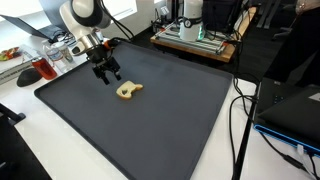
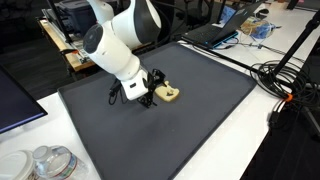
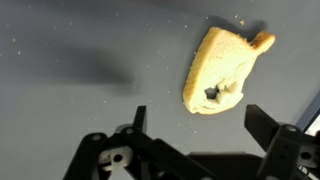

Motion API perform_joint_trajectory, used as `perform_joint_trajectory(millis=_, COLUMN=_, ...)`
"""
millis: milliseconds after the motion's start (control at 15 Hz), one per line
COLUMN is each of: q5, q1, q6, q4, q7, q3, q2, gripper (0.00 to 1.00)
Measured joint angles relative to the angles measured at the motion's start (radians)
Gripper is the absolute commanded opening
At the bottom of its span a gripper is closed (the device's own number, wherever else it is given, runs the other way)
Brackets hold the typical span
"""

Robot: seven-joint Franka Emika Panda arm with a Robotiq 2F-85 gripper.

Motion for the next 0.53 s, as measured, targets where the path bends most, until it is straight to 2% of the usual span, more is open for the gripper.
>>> perform_joint_trajectory(millis=533, q5=0.354, q1=-0.012, q6=0.126, q4=-0.307, q7=-0.235, q3=-0.028, q2=-0.169, gripper=1.0)
